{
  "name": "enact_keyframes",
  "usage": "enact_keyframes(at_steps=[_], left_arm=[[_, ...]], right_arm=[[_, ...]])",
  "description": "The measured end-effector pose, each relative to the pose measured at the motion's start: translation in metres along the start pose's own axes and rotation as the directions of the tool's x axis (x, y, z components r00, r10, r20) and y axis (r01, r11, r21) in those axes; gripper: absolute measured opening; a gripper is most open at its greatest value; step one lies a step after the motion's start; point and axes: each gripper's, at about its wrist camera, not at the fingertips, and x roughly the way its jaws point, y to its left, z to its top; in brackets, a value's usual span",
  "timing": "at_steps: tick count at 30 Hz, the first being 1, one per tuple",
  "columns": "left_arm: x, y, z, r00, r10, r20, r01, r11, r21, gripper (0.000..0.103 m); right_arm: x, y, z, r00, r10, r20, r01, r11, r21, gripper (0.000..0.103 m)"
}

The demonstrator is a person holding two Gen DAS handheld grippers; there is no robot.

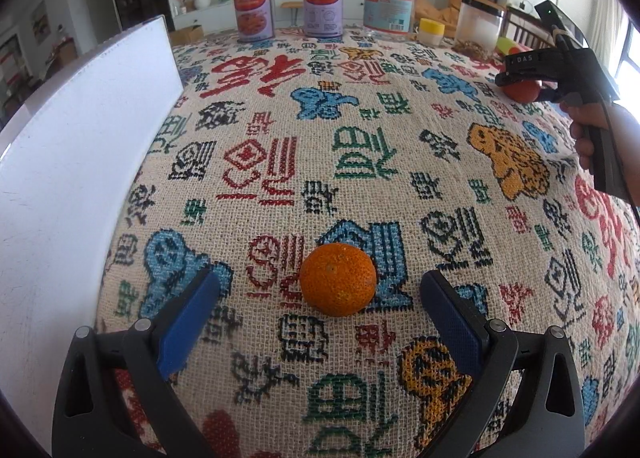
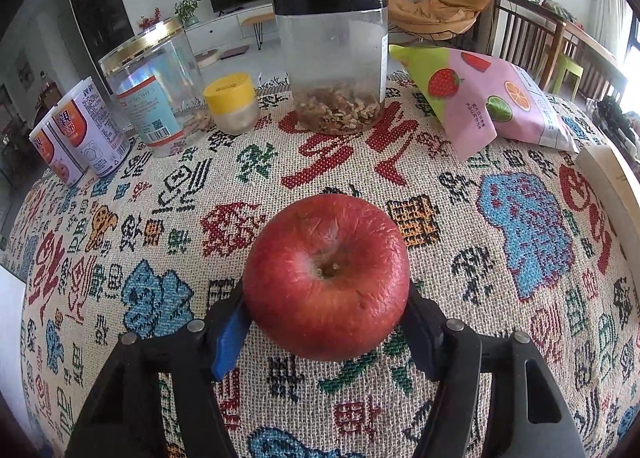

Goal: Organize fruits
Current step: 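Move the right gripper to the red apple and close on it, then close the left gripper on the tangerine while the right gripper lifts the apple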

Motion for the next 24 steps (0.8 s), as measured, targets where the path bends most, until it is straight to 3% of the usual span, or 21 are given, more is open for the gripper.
enact_keyframes(at_steps=[9,16,20,24], left_arm=[[0.0,0.0,0.0,1.0,0.0,0.0,0.0,1.0,0.0,0.102],[0.0,0.0,0.0,1.0,0.001,0.0,-0.001,1.0,0.0,0.102],[0.0,0.0,0.0,1.0,0.001,0.0,-0.001,1.0,-0.001,0.102],[0.0,0.0,0.0,1.0,0.001,0.0,-0.001,1.0,-0.001,0.102]], right_arm=[[-0.059,0.008,-0.037,0.986,0.164,0.027,-0.163,0.986,-0.023,0.066],[-0.128,0.043,-0.127,0.956,0.291,-0.035,-0.293,0.949,-0.111,0.066],[-0.159,0.056,-0.193,0.971,0.238,-0.012,-0.237,0.96,-0.15,0.067],[-0.163,0.066,-0.232,0.992,0.125,0.015,-0.12,0.977,-0.176,0.067]])
